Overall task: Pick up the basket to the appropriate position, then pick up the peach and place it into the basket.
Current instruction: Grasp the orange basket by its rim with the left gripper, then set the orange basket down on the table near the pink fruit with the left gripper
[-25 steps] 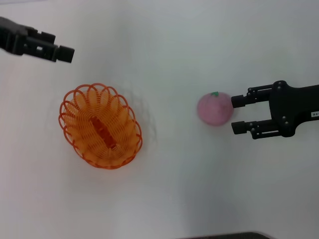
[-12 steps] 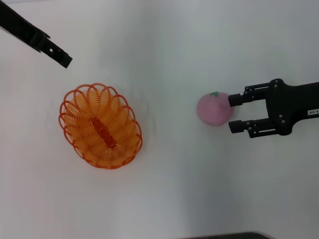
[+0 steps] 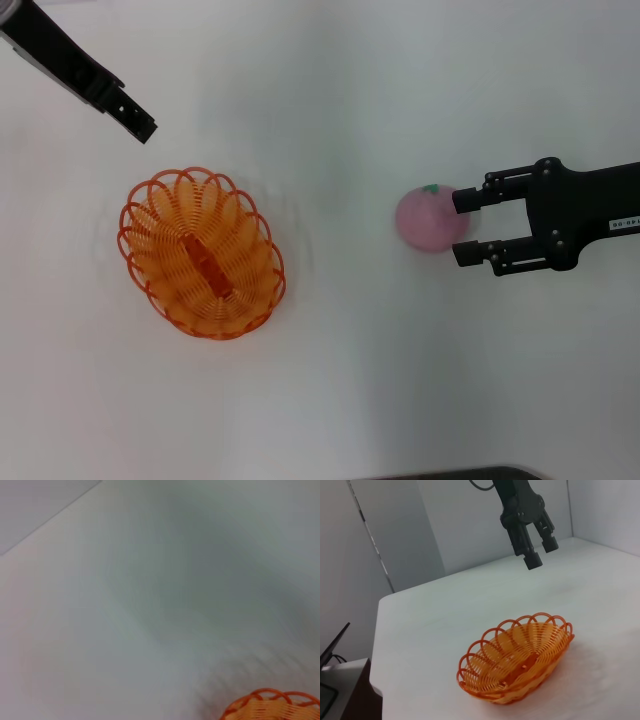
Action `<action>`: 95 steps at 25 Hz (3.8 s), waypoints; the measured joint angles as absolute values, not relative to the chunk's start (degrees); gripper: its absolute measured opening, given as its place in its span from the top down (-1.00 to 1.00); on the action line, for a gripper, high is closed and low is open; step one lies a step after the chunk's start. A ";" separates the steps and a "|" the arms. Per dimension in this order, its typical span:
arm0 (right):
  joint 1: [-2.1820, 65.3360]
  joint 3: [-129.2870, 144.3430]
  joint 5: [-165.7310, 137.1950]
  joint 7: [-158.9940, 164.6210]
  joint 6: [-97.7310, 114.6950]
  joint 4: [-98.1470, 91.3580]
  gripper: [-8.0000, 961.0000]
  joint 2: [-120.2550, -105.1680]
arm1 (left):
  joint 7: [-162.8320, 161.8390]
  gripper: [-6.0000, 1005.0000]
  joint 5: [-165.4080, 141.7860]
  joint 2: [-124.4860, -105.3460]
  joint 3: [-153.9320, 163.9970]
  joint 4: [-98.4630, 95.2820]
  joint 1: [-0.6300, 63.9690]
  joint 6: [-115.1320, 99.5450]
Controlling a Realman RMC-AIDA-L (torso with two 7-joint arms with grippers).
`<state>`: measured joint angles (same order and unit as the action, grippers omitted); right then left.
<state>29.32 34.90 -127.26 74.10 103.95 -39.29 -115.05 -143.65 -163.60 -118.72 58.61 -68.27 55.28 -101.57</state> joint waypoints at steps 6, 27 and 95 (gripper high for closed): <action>29.18 35.25 -127.26 74.09 103.32 -39.24 -0.44 -115.08 | -143.30 -0.73 -163.67 -119.23 60.01 -62.29 54.94 -96.17; 29.35 35.51 -127.17 74.09 102.56 -38.23 -0.44 -115.84 | -139.98 -0.70 -163.74 -120.34 64.70 -43.73 54.87 -80.28; 29.39 35.29 -126.82 71.31 102.55 -38.07 -0.45 -115.22 | -146.69 0.89 -163.31 -121.75 53.07 -65.79 55.21 -95.50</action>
